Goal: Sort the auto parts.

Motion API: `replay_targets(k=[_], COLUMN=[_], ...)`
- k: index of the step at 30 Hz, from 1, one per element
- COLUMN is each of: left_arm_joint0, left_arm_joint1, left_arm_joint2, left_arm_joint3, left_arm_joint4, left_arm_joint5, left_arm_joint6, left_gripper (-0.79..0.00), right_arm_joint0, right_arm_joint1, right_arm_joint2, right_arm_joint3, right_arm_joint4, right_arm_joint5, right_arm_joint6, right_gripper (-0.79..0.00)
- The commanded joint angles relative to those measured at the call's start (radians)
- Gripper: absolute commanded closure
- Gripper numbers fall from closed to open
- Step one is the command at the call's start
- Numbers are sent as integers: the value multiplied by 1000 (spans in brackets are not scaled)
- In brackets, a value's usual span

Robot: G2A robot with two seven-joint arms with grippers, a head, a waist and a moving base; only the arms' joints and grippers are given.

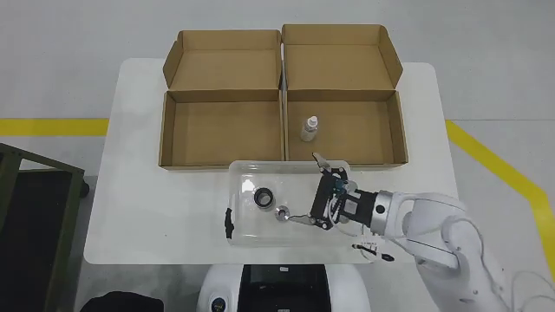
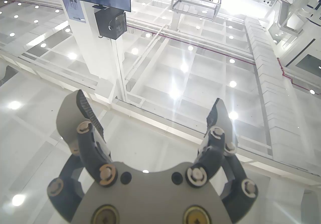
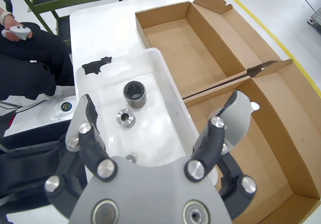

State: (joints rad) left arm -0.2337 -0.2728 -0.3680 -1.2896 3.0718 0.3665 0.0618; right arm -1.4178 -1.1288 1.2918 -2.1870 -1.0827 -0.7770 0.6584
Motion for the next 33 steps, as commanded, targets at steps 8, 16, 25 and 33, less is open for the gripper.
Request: replay_targets(k=[8, 16, 25, 33], left_arm_joint0=[0, 0, 0, 0], left_arm_joint1=[0, 0, 0, 0], left_arm_joint2=[0, 0, 0, 0], left_arm_joint3=[0, 0, 0, 0], left_arm_joint4=[0, 0, 0, 0], left_arm_joint5=[0, 0, 0, 0], left_arm_joint6=[0, 0, 0, 0], left_gripper=[-785, -785, -785, -785], right_arm_joint0=[-53, -60, -58, -35], right_arm_joint1=[17, 28, 39, 47], right_arm_joint2=[22, 5, -13, -40], right_arm_joint3=[15, 41, 57, 78], right_arm_joint4=[-83, -208, -289, -307], right_arm_joint5=[-44, -64, -91, -145], right_arm_joint6=[-12, -35, -36, 0], right_gripper=[-785, -742, -631, -570])
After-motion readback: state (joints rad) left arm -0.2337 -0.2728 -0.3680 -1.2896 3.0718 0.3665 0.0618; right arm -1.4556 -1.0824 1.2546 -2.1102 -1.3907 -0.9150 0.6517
